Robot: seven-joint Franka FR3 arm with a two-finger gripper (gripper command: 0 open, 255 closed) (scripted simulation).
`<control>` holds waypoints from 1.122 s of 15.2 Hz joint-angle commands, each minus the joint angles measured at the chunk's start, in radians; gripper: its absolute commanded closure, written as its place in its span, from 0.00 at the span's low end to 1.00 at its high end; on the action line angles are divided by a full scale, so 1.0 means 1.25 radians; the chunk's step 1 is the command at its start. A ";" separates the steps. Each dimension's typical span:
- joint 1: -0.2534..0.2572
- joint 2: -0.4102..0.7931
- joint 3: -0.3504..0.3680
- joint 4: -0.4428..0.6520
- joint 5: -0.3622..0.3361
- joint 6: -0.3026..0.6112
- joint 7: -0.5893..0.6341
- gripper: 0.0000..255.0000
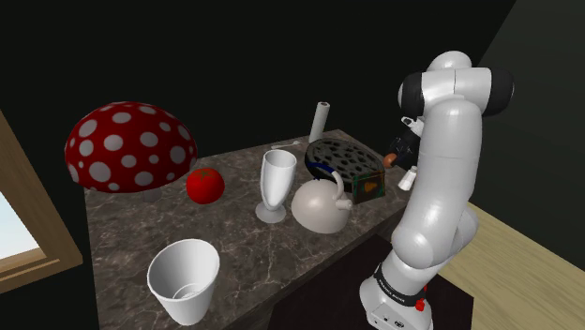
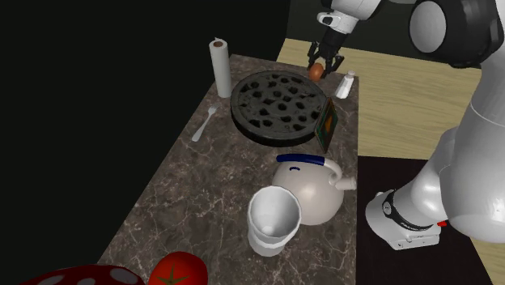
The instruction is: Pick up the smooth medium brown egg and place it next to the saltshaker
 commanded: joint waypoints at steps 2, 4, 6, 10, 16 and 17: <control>-0.010 0.020 0.014 -0.011 0.021 0.019 -0.018 1.00; -0.014 0.026 0.019 -0.014 0.028 0.024 -0.023 1.00; -0.014 0.026 0.019 -0.013 0.028 0.024 -0.023 1.00; -0.014 0.026 0.019 -0.013 0.028 0.023 -0.023 1.00; -0.014 0.027 0.019 -0.013 0.028 0.023 -0.024 0.00; -0.014 0.026 0.019 -0.013 0.028 0.023 -0.023 0.00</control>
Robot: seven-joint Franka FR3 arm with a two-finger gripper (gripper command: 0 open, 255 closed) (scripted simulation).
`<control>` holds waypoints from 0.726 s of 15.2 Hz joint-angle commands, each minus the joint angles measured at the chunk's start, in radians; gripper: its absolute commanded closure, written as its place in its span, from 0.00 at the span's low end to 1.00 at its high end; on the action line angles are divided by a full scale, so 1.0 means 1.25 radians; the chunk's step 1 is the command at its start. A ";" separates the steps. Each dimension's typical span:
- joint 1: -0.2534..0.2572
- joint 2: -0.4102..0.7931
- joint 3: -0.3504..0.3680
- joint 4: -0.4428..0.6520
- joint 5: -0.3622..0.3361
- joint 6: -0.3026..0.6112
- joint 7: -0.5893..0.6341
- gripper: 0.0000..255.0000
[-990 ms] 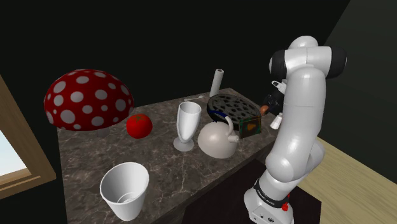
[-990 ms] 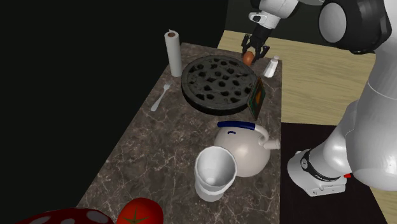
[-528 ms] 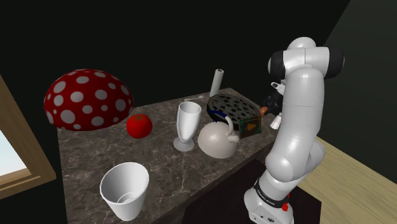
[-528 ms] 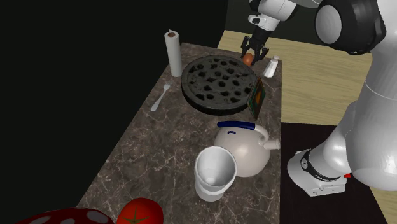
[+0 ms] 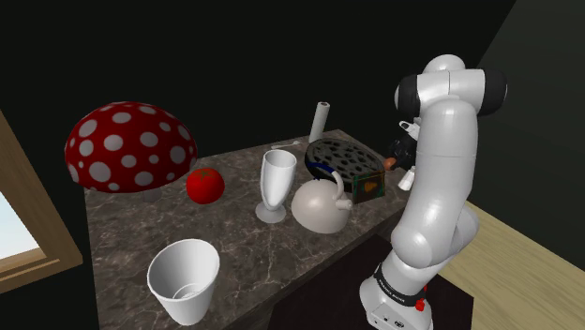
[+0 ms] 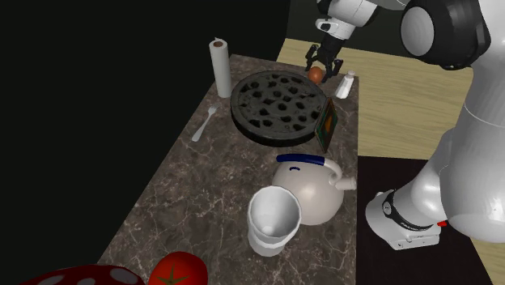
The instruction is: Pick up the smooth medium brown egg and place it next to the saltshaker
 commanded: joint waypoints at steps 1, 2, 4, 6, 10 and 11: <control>0.000 -0.011 -0.010 0.013 -0.015 -0.018 0.008 0.00; -0.001 -0.021 -0.020 0.027 -0.029 -0.037 0.016 0.00; -0.005 -0.036 -0.035 0.056 -0.052 -0.073 0.029 0.00; -0.005 -0.036 -0.035 0.056 -0.052 -0.073 0.029 0.00; -0.005 -0.036 -0.035 0.056 -0.052 -0.073 0.029 0.00; -0.005 -0.036 -0.035 0.056 -0.052 -0.073 0.029 0.00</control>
